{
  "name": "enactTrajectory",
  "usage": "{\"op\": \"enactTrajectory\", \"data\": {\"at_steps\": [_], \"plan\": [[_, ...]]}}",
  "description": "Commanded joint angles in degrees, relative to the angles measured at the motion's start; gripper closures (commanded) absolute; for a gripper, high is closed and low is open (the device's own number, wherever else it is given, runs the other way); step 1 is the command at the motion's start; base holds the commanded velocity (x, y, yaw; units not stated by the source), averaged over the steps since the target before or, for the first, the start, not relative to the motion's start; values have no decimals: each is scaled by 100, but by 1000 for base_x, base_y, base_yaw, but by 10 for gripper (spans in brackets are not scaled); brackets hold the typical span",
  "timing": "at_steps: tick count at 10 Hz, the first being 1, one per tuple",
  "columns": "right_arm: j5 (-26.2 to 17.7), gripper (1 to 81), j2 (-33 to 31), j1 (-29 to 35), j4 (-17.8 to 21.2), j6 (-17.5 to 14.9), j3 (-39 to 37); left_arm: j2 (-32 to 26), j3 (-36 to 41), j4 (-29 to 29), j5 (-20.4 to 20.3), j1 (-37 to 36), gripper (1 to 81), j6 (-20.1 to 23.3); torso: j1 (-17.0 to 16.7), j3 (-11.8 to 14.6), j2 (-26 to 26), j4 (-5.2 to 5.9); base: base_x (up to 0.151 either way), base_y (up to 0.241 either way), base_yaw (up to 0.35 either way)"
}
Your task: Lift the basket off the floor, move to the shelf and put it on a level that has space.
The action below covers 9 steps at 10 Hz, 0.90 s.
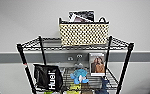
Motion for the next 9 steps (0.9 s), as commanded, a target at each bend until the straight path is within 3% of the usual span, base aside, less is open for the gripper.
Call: {"op": "enactTrajectory", "data": {"at_steps": [1, 9], "plan": [[-168, 10, 252, 330, 107, -244, -529, 159, -351, 190, 22, -238, 10, 40, 0, 0, 0, 0, 0, 0, 0], [6, 10, 1473, -276, 107, -806, -1980, 1546, -1660, 682, -296, 641, 10, 48, 0, 0, -2, 0, 0, 0, 0]]}}
